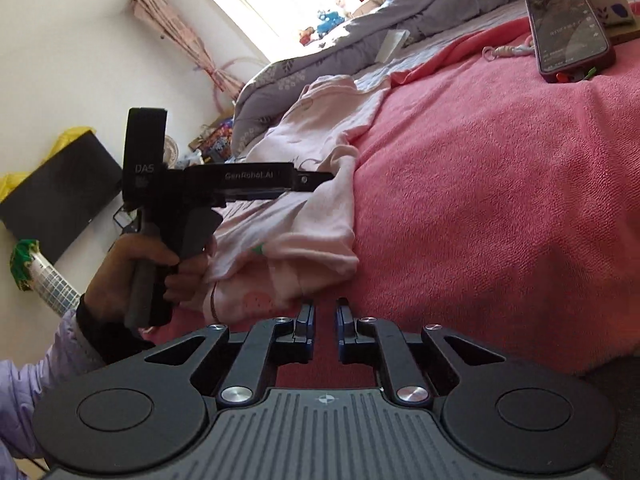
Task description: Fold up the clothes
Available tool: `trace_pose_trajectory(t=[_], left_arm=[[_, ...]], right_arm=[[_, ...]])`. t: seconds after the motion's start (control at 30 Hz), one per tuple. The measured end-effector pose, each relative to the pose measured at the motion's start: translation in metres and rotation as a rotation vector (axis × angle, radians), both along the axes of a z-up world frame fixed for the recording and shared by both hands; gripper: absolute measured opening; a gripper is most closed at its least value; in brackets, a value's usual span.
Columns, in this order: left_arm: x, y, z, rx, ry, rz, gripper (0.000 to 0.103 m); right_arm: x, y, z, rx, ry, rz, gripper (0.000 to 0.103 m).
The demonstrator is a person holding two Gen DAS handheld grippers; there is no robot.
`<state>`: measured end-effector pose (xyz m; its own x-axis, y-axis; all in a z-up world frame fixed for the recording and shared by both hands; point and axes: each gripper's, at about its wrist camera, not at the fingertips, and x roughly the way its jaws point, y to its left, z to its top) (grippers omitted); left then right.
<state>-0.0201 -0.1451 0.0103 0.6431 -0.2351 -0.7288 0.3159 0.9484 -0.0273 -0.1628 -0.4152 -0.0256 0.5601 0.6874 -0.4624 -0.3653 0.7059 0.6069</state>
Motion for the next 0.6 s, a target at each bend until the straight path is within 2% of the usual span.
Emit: trace_pose_trajectory(t=[0.1,0.17,0.2,0.23,0.3,0.37,0.4,0.43,0.53,0.6], left_arm=[[0.001,-0.001,-0.001,0.001,-0.012,-0.001,0.091],[0.002,-0.002,-0.001,-0.001,-0.016,0.001,0.091],[0.002,-0.002,-0.002,-0.003,-0.019,0.003,0.092],[0.002,-0.002,-0.002,-0.006,-0.022,0.004,0.092],[0.001,-0.001,-0.003,-0.011,-0.029,0.006,0.093],[0.000,0.001,-0.003,-0.019,-0.039,0.005,0.093],[-0.002,0.002,-0.003,-0.026,-0.046,0.002,0.093],[-0.005,0.006,-0.001,-0.030,-0.047,0.003,0.093],[-0.027,0.031,0.007,-0.025,-0.065,0.041,0.093],[-0.050,0.063,0.012,0.002,-0.097,0.115,0.093]], right_arm=[[0.001,-0.015,0.005,0.050,-0.032,-0.060,0.018],[0.010,-0.026,0.008,0.107,-0.042,-0.108,0.031],[0.016,-0.029,0.008,0.129,-0.046,-0.118,0.043],[0.023,-0.029,0.006,0.145,-0.044,-0.121,0.048],[0.036,-0.021,0.002,0.160,-0.027,-0.114,0.048],[0.038,-0.009,0.001,0.134,-0.029,-0.110,0.041],[0.038,-0.003,0.002,0.103,-0.029,-0.106,0.022],[0.035,0.001,0.002,0.065,-0.026,-0.100,0.013],[0.022,0.000,0.002,-0.010,-0.045,-0.091,0.010],[0.013,-0.003,0.007,-0.078,-0.070,-0.097,0.010]])
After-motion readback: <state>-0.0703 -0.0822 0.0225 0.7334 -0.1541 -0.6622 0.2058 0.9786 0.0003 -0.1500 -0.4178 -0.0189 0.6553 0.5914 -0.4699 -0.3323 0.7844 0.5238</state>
